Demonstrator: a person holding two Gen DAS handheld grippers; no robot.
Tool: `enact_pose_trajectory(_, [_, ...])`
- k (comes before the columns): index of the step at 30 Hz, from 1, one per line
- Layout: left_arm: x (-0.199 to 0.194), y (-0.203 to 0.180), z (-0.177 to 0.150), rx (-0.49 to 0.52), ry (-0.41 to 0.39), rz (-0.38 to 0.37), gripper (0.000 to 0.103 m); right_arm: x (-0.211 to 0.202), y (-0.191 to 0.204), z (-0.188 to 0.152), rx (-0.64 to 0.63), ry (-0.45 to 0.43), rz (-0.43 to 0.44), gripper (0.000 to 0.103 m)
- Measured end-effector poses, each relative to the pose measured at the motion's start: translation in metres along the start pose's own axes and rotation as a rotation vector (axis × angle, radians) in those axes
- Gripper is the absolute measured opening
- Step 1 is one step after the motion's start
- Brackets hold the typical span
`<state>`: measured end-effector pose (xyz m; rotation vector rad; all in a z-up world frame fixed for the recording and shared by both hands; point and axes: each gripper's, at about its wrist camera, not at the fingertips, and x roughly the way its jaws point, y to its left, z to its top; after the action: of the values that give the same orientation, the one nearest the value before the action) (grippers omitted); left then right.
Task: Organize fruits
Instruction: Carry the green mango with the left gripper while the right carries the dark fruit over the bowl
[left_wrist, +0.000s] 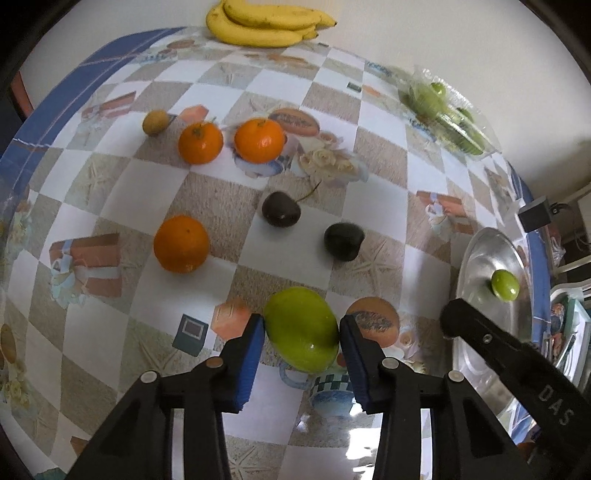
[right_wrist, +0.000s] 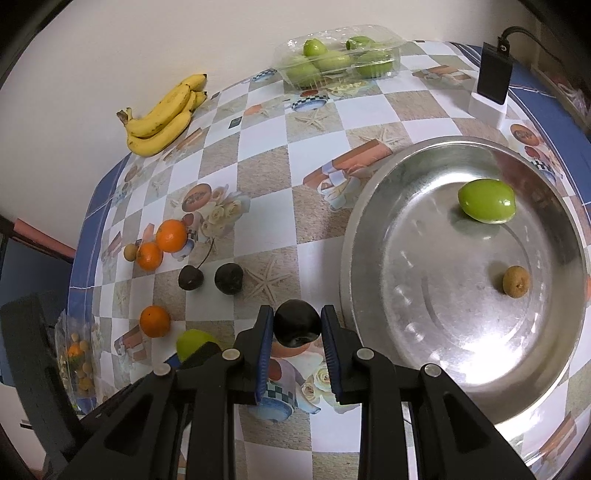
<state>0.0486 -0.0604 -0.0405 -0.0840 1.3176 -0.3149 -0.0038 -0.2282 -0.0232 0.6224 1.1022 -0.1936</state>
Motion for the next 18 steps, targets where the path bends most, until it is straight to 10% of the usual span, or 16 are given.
enact_pose_trajectory(18, [-0.018, -0.086, -0.008, 0.236, -0.071, -0.091, 0.045, -0.032, -0.089, 0.016, 0.22, -0.079, -0.086, 0.027])
